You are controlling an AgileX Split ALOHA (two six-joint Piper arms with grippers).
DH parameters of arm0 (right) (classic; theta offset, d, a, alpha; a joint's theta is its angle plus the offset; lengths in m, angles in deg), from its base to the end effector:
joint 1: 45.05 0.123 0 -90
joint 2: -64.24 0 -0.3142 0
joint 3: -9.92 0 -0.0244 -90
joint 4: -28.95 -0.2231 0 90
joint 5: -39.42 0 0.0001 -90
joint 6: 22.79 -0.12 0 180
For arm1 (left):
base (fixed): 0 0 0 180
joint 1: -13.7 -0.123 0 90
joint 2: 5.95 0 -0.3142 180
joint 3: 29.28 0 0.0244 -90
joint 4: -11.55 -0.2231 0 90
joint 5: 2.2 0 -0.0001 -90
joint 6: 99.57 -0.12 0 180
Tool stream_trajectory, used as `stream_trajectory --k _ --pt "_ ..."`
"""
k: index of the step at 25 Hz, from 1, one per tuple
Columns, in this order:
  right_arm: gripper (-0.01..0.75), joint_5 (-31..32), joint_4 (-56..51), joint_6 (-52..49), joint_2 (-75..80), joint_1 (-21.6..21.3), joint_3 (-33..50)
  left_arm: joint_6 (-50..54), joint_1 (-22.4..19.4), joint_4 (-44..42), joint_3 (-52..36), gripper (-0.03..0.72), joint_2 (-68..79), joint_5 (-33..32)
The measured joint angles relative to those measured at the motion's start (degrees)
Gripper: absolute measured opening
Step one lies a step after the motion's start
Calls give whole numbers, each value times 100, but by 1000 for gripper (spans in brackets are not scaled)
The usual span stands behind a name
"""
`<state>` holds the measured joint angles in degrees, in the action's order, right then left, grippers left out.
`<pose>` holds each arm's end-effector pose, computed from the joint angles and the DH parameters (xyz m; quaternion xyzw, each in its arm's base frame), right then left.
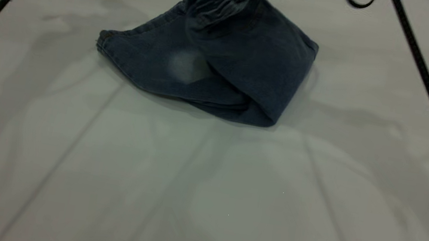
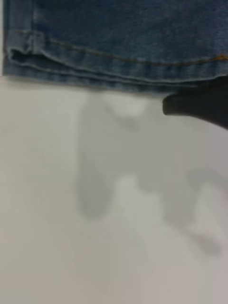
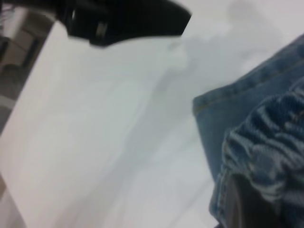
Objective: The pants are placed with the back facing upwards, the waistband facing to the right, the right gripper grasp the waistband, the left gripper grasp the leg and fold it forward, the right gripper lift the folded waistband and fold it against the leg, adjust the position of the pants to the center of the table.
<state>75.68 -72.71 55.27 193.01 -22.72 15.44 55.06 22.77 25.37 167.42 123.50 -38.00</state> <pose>0.3923 0.2364 0.1724 -0.1089 0.8526 0.4252 0.2837 0.4695 -0.0920 0.2013 0.2114 0.9349 -0.0551 0.2797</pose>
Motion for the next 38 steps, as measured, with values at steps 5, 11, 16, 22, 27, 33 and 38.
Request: stream_trajectory --k 5,11,16,22,27,33,38 --pt "209 224 -99 66 261 0 -47 95 0 -44 205 471 0 -86" --pt "582 521 -94 -19 279 0 -153 130 0 -44 232 471 0 -183" --pt "674 1400 -94 94 274 -18 -407 136 0 -48 232 471 0 -365" --pt "651 1312 627 -374 241 -394 -418 51 91 -40 238 471 -5 -832" --pt "628 1017 1835 -1163 -3 -877 -418 -633 676 -28 238 471 -5 -1267" --pt "617 895 3102 -2008 -498 -1110 -418 -2242 1564 -340 238 471 30 -1701" --pt "604 872 3617 -2367 -797 -1175 -418 -3551 1886 -820 250 471 481 -1714"
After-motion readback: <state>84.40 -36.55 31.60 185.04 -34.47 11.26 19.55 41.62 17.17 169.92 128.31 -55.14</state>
